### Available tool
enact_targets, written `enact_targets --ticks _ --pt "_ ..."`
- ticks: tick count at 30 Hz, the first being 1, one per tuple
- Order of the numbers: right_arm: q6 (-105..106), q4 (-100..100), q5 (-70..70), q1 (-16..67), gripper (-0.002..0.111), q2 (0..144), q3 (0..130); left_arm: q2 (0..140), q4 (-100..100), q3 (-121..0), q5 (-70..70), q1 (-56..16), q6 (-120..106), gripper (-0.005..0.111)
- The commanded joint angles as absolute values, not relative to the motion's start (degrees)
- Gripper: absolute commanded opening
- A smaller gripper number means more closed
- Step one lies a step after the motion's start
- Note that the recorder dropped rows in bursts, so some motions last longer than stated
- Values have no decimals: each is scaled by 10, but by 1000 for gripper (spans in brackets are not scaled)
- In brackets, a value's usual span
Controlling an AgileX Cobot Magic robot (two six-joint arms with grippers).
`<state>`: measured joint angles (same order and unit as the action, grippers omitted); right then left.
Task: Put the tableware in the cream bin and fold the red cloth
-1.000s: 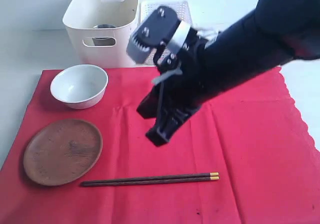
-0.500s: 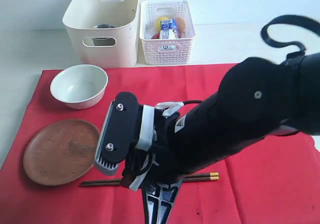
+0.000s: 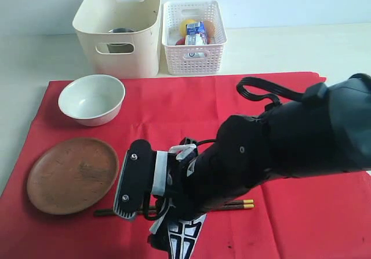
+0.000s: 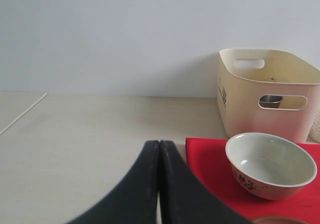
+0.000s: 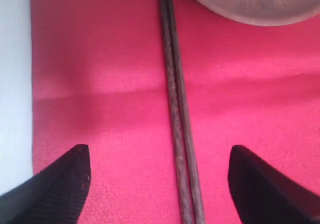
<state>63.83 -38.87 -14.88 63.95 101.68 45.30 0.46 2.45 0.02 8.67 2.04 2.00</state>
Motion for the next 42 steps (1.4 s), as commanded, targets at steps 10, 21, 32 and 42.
enact_targets --ticks 10,21,32,42 --pt "639 -379 -110 629 45 1078 451 3 21 0 85 22 20 0" --pt "639 -391 -144 630 0 1061 451 3 21 0 85 22 20 0" --pt "623 -388 -134 630 34 1058 451 3 21 0 85 22 20 0" --pt "625 -386 -156 630 34 1061 451 3 21 0 85 22 20 0"
